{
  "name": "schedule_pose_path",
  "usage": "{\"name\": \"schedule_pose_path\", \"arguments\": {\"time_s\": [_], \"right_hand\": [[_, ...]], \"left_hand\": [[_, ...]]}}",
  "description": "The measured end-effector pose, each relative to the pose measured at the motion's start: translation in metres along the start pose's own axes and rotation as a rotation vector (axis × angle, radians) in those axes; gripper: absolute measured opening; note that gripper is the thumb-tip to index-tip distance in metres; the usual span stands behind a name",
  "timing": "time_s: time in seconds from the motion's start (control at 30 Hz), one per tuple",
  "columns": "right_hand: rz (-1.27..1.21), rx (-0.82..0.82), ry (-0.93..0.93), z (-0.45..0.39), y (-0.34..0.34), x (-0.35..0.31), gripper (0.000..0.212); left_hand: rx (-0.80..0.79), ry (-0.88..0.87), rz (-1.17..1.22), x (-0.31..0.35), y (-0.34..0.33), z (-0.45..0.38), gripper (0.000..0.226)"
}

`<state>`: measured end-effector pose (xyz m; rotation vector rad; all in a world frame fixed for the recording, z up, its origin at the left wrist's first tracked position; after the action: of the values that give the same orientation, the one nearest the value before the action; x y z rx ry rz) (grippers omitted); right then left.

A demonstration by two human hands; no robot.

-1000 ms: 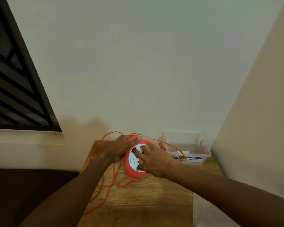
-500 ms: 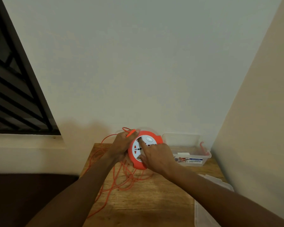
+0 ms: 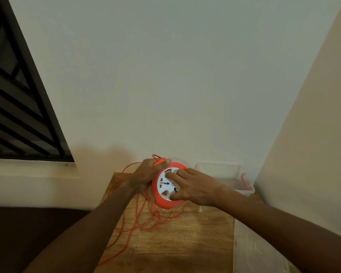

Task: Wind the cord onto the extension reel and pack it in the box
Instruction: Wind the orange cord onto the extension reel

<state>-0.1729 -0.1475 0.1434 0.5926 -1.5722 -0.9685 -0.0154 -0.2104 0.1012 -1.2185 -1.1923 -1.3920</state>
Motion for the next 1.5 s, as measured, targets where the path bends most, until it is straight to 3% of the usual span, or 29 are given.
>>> {"name": "schedule_pose_path", "arguments": {"time_s": [0.17, 0.33, 0.43, 0.57, 0.77, 0.87, 0.93, 1.03, 1.13, 1.27, 1.5], "right_hand": [[0.07, -0.034, 0.004, -0.006, 0.008, -0.002, 0.044], [0.122, -0.178, -0.043, -0.019, -0.003, -0.006, 0.053], [0.09, -0.137, -0.117, -0.021, -0.005, -0.002, 0.066], [-0.102, -0.007, -0.443, -0.02, -0.004, 0.01, 0.075], [-0.563, 0.075, -0.907, -0.012, -0.025, 0.014, 0.076], [-0.824, 0.04, -1.003, -0.01, -0.036, 0.01, 0.079], [-0.868, 0.013, -0.996, -0.009, -0.039, 0.005, 0.083], [-0.587, 0.017, -0.895, -0.006, -0.031, 0.008, 0.083], [-0.224, 0.073, -0.538, -0.009, -0.013, 0.008, 0.065], [-0.141, 0.023, -0.127, -0.006, -0.006, 0.004, 0.044], [-0.053, -0.037, -0.15, -0.01, 0.006, 0.006, 0.051]], "left_hand": [[-0.037, -0.012, -0.05, 0.003, -0.003, -0.003, 0.051], [-0.013, 0.013, -0.003, 0.0, -0.008, -0.004, 0.043], [-0.001, 0.017, 0.006, 0.001, -0.005, -0.004, 0.033], [0.068, 0.002, 0.086, 0.007, -0.003, -0.003, 0.026], [0.145, -0.002, 0.057, 0.005, 0.002, -0.007, 0.043], [0.175, 0.009, 0.036, 0.003, 0.003, -0.007, 0.042], [0.158, 0.014, 0.035, 0.002, 0.003, -0.009, 0.035], [0.15, 0.019, 0.067, 0.002, 0.003, -0.007, 0.029], [0.119, 0.012, 0.031, 0.002, 0.004, -0.006, 0.031], [0.06, -0.013, 0.0, 0.006, 0.003, -0.004, 0.039], [0.03, -0.02, -0.04, 0.012, 0.007, -0.009, 0.041]]}}
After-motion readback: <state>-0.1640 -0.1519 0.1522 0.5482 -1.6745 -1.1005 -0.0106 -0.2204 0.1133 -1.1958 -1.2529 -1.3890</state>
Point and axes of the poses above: each hand's wrist, its own z-axis away from the middle knuckle, its own y-axis out of the back of the hand, x = y × z, the point moved 6 cm from there along -z, towards the middle knuckle
